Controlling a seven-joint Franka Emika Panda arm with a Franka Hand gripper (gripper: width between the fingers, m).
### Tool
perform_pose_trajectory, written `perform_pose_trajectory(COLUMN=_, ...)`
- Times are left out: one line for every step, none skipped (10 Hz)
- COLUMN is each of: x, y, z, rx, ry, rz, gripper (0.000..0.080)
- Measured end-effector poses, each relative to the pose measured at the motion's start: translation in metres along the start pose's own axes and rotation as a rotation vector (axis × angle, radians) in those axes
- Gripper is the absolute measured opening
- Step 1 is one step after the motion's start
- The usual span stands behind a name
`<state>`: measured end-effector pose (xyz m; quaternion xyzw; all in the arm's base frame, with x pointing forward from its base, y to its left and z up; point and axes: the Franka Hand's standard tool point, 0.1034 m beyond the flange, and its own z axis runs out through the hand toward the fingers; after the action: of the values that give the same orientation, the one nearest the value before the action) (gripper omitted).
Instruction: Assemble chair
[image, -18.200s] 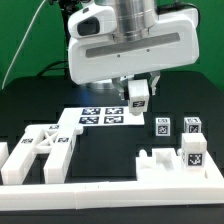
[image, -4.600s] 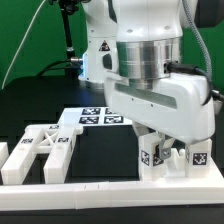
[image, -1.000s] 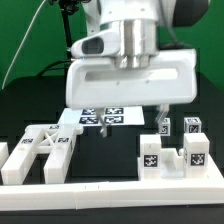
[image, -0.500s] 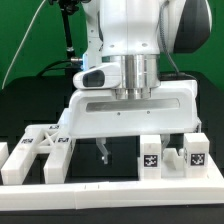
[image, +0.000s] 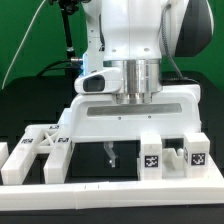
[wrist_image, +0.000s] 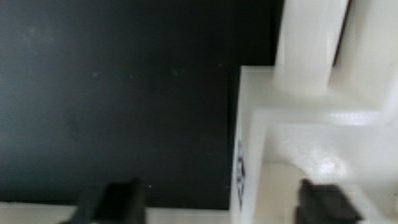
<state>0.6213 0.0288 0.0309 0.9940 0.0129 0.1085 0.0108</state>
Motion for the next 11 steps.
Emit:
perform_pose_trajectory(x=-0.0007, y=0.0001, z=0.0003, rx=0.000, ry=-0.001, rz=0.000, gripper=0.0240)
perform_pose_trajectory(x=-0.0010, y=0.0001, z=0.0005, rx=0.000, ry=-0.002, rz=0.000, gripper=0.0240)
perform_pose_trajectory(x=-0.0013, y=0.0001, z=0.0007, rx=0.000, ry=-0.003, rz=0.000, gripper=0.0070)
perform_pose_trajectory(x=-0.0013, y=0.0001, z=0.0007, rx=0.000, ry=-0.003, rz=0.000, gripper=0.0022)
perform_pose_trajectory(x=-0.0012, y=0.0001, z=0.0006, rx=0.000, ry=-0.003, rz=0.000, gripper=0.0016)
perform_pose_trajectory(x=-0.0012, y=0.0001, z=0.0005, rx=0.000, ry=-0.002, rz=0.000, gripper=0.0016)
perform_pose_trajectory(x=-0.0011, y=0.0001, z=0.0005, rx=0.000, ry=-0.002, rz=0.000, gripper=0.0016)
perform_pose_trajectory(x=-0.0010, y=0.0000, z=0.0002, rx=0.000, ry=-0.002, rz=0.000, gripper=0.0011)
perform_pose_trajectory(x=-0.0010, y=0.0000, z=0.0002, rx=0.000, ry=-0.002, rz=0.000, gripper=0.0011)
perform_pose_trajectory(x=-0.0014, y=0.0001, z=-0.0004, rx=0.000, ry=-0.002, rz=0.001, gripper=0.0000)
perform_pose_trajectory(x=-0.0032, y=0.0016, z=-0.0018, rx=-0.003, ry=0.009, rz=0.002, gripper=0.0001)
